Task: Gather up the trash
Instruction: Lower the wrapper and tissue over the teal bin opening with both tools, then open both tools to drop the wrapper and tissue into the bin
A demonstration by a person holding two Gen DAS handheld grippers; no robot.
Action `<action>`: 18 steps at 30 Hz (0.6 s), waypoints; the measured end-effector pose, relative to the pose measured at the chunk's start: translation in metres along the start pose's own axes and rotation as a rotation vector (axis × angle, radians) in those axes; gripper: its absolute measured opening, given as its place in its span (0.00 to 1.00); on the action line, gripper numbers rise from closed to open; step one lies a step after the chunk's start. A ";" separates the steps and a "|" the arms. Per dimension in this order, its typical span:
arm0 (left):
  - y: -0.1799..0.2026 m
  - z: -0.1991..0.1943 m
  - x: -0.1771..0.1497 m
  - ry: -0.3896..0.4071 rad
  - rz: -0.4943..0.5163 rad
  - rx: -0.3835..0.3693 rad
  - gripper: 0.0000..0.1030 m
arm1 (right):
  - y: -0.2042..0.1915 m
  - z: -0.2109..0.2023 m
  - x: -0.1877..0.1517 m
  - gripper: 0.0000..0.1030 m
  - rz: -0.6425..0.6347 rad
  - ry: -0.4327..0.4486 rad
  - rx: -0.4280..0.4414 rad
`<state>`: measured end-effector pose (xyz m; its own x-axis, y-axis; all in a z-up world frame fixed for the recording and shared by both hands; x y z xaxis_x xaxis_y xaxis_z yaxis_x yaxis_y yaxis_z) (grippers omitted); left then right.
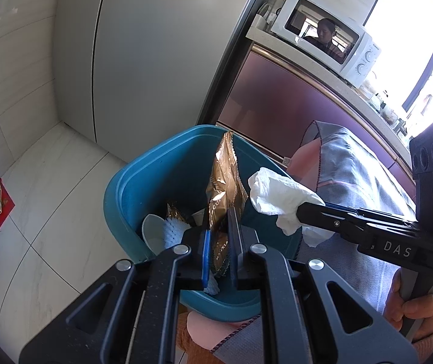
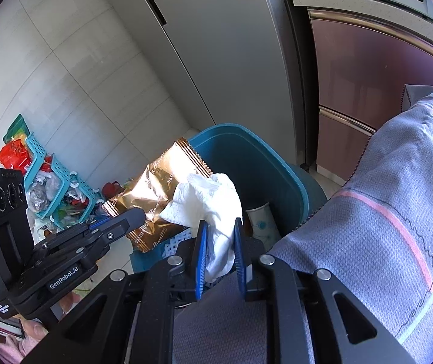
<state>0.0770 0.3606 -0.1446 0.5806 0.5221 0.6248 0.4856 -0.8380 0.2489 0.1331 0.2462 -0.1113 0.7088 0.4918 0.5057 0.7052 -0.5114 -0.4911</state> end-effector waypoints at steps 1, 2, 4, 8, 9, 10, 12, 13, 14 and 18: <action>0.000 0.001 0.000 0.000 0.000 0.002 0.09 | -0.001 0.001 0.000 0.16 -0.001 -0.001 -0.004; 0.000 0.002 0.000 0.000 0.000 0.003 0.09 | -0.002 0.002 0.000 0.17 -0.005 -0.007 -0.003; 0.000 0.004 0.001 0.000 -0.001 0.007 0.09 | -0.004 0.005 0.001 0.17 -0.009 -0.013 -0.015; 0.000 0.010 0.002 -0.005 -0.001 0.014 0.10 | -0.003 0.006 0.003 0.20 -0.021 -0.023 -0.027; 0.000 0.011 0.002 -0.007 -0.001 0.016 0.10 | -0.002 0.007 0.004 0.20 -0.025 -0.026 -0.033; 0.000 0.013 0.003 -0.008 -0.001 0.017 0.10 | -0.002 0.008 0.004 0.21 -0.028 -0.026 -0.042; 0.001 0.016 0.003 -0.011 -0.001 0.017 0.11 | -0.003 0.010 0.004 0.24 -0.033 -0.033 -0.041; 0.001 0.017 0.003 -0.014 -0.003 0.017 0.12 | -0.005 0.011 0.004 0.26 -0.038 -0.036 -0.044; 0.001 0.019 0.003 -0.017 -0.004 0.015 0.13 | -0.005 0.012 0.005 0.29 -0.045 -0.040 -0.042; -0.002 0.024 0.001 -0.030 -0.005 0.017 0.17 | -0.006 0.013 0.004 0.30 -0.052 -0.039 -0.044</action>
<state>0.0921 0.3666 -0.1623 0.5974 0.5307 0.6012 0.4990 -0.8329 0.2393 0.1322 0.2607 -0.1154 0.6721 0.5447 0.5015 0.7401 -0.5144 -0.4331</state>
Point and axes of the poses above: each gripper's, at about its wrist camera, not at the fingertips, and z roughly the way its jaws point, y to its right, x to its top, the point moved 10 cm from there along z, roughly the way its jaws point, and after that the axes turned 7 degrees about x, right-handed, at the moved point
